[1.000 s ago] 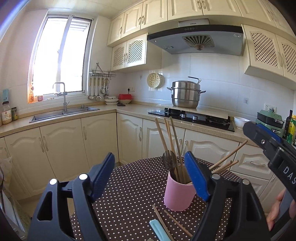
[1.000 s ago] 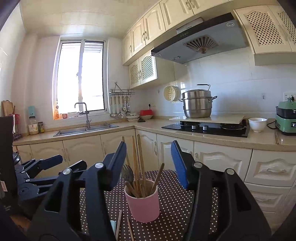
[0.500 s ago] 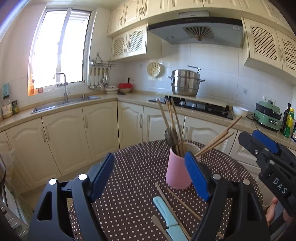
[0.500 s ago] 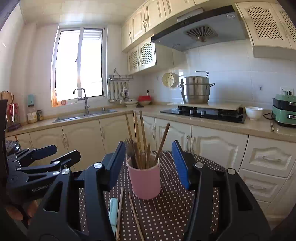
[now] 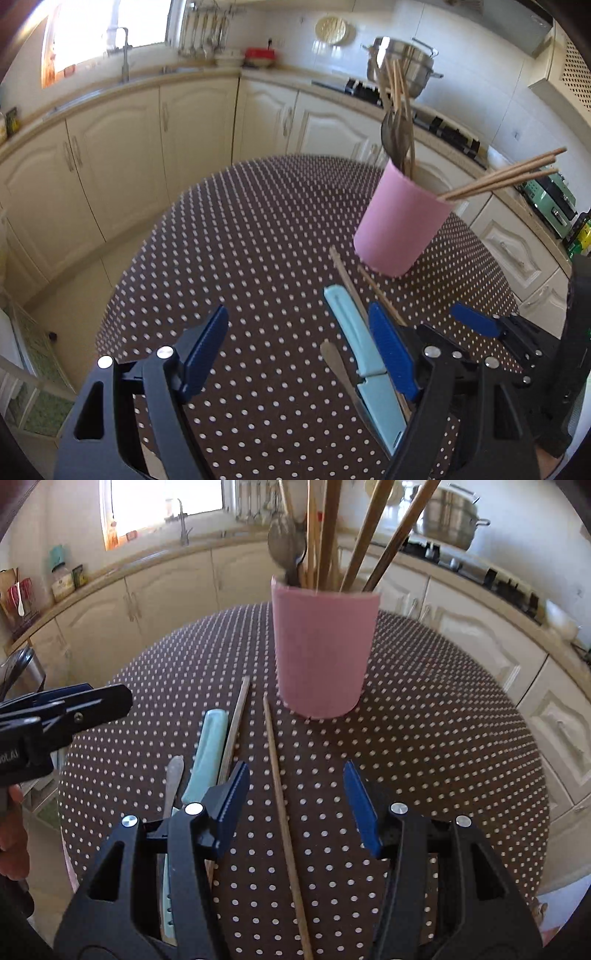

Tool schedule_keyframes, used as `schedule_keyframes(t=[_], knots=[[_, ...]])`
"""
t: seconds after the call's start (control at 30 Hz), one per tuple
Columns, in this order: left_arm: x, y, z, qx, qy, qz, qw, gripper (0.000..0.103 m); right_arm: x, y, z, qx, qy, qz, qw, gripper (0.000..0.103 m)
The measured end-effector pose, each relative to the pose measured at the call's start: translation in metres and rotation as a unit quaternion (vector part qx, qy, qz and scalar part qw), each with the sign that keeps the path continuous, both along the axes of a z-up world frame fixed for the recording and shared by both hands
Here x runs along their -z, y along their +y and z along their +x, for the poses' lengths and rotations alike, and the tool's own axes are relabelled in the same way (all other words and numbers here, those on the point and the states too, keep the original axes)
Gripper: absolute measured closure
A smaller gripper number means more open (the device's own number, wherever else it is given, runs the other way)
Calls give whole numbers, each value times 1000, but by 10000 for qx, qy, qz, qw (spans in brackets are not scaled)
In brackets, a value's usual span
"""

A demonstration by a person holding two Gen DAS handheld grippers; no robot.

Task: Organize utensils
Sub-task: 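Move both open tools down to the light blue knife and a chopstick, then close the left tool on the light blue knife while the right tool grasps a wooden chopstick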

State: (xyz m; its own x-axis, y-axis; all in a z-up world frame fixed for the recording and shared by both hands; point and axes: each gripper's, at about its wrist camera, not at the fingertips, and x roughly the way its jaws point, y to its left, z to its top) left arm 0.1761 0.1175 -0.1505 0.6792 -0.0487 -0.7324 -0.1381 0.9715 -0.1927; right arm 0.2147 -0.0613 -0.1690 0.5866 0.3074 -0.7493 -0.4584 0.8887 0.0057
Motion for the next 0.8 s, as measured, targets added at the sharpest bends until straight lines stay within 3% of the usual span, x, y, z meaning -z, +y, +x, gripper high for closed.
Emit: schedule_keyframes(t=[0.13, 0.23, 0.27, 0.33, 0.37, 0.43, 0.57, 0.8], knots=[[10, -4, 9, 262, 168, -266, 9992, 27, 14, 5, 8, -172, 424, -244, 9987, 68], [17, -12, 18, 435, 334, -287, 9981, 27, 21, 6, 10, -288, 592, -348, 9972, 70], [19, -17, 21, 512, 370, -222, 9978, 29, 22, 4, 11, -283, 628, -336, 9971, 76], [23, -25, 29, 591, 533, -193, 9966, 46, 22, -2, 14, -232, 685, -350, 9968, 87], [28, -27, 33, 646, 673, -226, 9954, 49, 22, -5, 16, -218, 711, -340, 9967, 89], [34, -30, 38, 682, 796, -165, 9944, 56, 23, -13, 19, -195, 745, -321, 9965, 90], [43, -39, 48, 732, 1007, -110, 9922, 56, 23, -26, 24, -227, 846, -142, 9961, 90], [47, -67, 71, 901, 1087, 408, 9891, 54, 19, -30, 28, -273, 858, -123, 9959, 90]])
